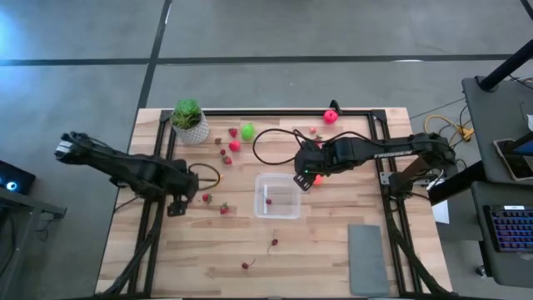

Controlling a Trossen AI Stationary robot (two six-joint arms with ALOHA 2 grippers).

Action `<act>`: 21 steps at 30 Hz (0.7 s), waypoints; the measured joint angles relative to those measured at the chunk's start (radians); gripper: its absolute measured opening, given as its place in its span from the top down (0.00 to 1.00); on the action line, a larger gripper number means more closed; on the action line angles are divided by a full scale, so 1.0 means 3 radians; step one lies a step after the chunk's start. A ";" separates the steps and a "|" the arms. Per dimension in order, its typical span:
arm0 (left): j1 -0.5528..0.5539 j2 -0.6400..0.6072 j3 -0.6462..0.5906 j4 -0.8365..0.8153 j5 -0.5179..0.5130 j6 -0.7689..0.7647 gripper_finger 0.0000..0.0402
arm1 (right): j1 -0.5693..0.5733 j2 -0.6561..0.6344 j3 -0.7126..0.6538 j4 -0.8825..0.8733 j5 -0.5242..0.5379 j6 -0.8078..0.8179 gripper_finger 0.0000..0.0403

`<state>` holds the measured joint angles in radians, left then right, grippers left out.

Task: Pick and placing Produce into tupperware
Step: Put the red cherry into the transparent container

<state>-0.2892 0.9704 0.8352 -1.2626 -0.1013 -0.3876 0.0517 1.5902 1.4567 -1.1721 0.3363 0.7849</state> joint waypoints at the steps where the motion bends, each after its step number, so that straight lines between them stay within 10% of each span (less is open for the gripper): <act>1: -0.0074 -0.0004 -0.0025 0.0041 -0.0027 -0.0054 0.18 | -0.0003 0.0000 -0.0001 -0.0023 0.0025 -0.0010 0.36; 21: -0.0664 -0.0168 -0.1064 0.1002 -0.0381 -0.1444 0.18 | -0.0336 0.0000 -0.0152 0.0055 0.0117 -0.0350 0.38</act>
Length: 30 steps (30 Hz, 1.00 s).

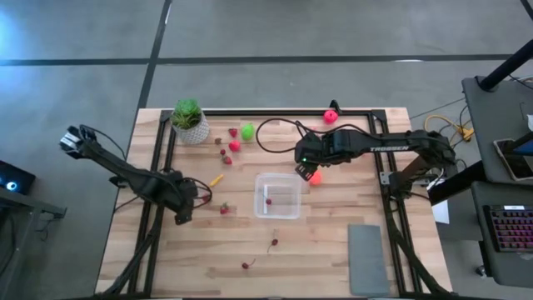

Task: Pick and placing Produce into tupperware
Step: Put the red cherry into the transparent container

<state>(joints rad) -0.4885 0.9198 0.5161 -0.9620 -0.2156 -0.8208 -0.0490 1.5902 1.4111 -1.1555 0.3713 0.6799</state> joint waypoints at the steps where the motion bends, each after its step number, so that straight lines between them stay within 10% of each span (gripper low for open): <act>1: 0.0000 0.0021 -0.0017 0.0031 0.0000 -0.0094 0.18 | 0.0000 0.0000 -0.0019 0.0025 -0.0001 0.0000 0.38; 15: 0.0046 0.0622 -0.0035 0.0181 0.0146 -0.0903 0.41 | -0.0015 0.0001 -0.0111 0.0281 -0.0011 -0.0001 0.39; 30: 0.0422 0.1196 0.0229 0.0206 0.0274 -0.0908 0.43 | -0.0100 0.0001 -0.0111 0.0326 -0.0216 -0.0009 0.39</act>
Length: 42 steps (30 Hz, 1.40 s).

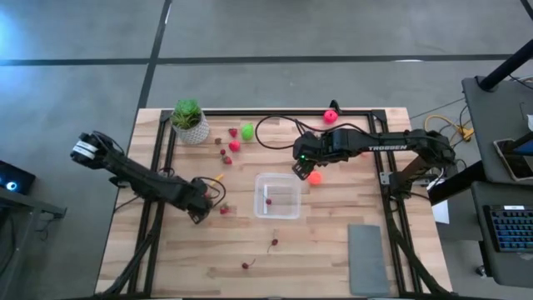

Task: Pick and placing Produce into tupperware
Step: Put the red cherry into the transparent container

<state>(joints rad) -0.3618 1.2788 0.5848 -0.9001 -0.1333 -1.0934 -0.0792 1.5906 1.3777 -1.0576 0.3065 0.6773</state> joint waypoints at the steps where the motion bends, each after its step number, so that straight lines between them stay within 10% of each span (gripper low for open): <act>1: 0.0029 -0.0017 0.0001 -0.0001 0.0004 0.0001 0.43 | 0.0000 0.0000 0.0000 0.0001 -0.0008 0.0000 0.39; 26: 0.0577 -0.0505 -0.0337 -0.0050 0.0364 0.0126 0.44 | 0.0000 0.0000 0.0000 0.0106 -0.0148 0.0060 0.39; 42: 0.0643 -0.0334 -0.0312 0.0158 0.0442 0.0197 0.75 | 0.0000 0.0001 0.0000 0.0183 -0.0147 0.0045 0.39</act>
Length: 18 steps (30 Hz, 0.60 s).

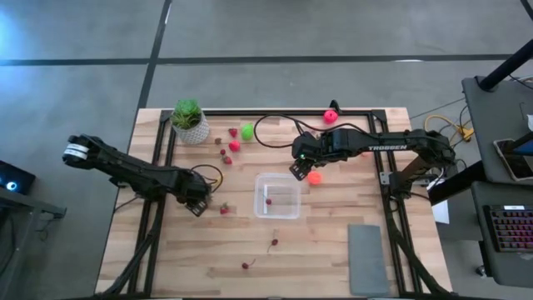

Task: Pick and placing Produce into tupperware
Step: Put the red cherry into the transparent container

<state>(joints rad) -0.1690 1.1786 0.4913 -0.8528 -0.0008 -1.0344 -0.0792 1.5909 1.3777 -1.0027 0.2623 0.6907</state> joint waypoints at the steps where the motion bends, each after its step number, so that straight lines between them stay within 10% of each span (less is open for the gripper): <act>1: 0.0001 0.0001 0.0004 0.0000 0.0001 0.0000 0.76 | 0.0000 0.0000 0.0000 0.0000 0.0001 0.0000 0.39; 18: 0.0006 0.0008 0.0427 -0.0011 -0.0043 -0.0023 0.90 | 0.0000 0.0000 0.0000 -0.0004 -0.0002 -0.0034 0.39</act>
<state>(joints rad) -0.1673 1.1809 0.6193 -0.8562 -0.0136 -1.0412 -0.0792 1.5909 1.3777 -1.0039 0.2617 0.6804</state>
